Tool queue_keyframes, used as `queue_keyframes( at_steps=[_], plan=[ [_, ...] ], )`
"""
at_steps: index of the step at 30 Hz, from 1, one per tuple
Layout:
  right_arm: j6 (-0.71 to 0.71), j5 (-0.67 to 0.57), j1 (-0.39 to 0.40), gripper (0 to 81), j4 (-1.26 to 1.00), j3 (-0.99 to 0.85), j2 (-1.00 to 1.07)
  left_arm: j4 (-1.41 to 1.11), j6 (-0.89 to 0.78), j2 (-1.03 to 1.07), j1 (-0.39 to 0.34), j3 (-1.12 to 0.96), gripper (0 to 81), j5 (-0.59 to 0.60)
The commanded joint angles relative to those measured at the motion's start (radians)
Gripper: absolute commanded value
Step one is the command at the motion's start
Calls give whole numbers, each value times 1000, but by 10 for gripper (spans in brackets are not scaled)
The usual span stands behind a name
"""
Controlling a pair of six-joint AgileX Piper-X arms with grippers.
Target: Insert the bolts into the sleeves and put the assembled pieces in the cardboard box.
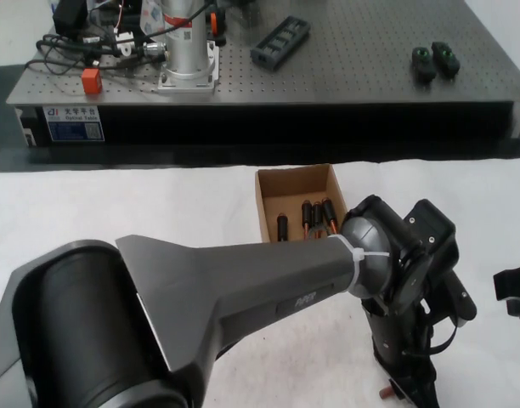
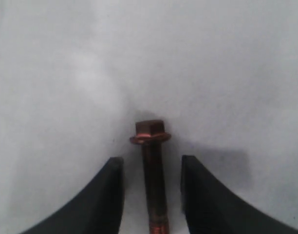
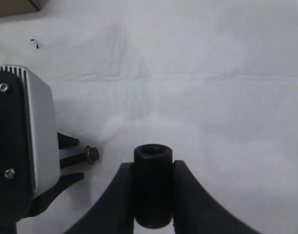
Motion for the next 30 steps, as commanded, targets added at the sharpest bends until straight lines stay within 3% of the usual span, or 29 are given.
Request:
queue_keyframes(
  at_steps=[1,4,8,9,13,15,17,21,25,30],
  plan=[
    [-8,-9,-4,42,-3,-4,-13,8,11,28,0,-32,285,-11],
    [-8,-9,-4,42,-3,-4,-13,6,11,28,-3,-32,255,-15],
    [-8,-9,-4,42,-3,-4,-13,26,11,28,-3,-32,15,-11],
    [-8,-9,-4,42,-3,-4,-13,30,13,28,-3,-32,3,-11],
    [-8,-12,-4,42,-19,-4,-13,31,-8,9,-3,-40,3,-76],
    [-8,-11,-4,42,-35,-4,-22,31,-68,-26,8,-51,7,-159],
    [-8,-48,-4,42,-51,-4,-43,23,-138,-84,34,-51,7,-167],
    [-2,-142,-4,42,-55,-4,-102,-4,-323,-247,148,-19,7,-88],
    [71,-377,0,42,-102,24,-162,-205,-503,-425,257,140,7,25],
    [267,-604,107,42,-380,154,-220,-612,-704,-664,345,456,7,208]
  ],
)
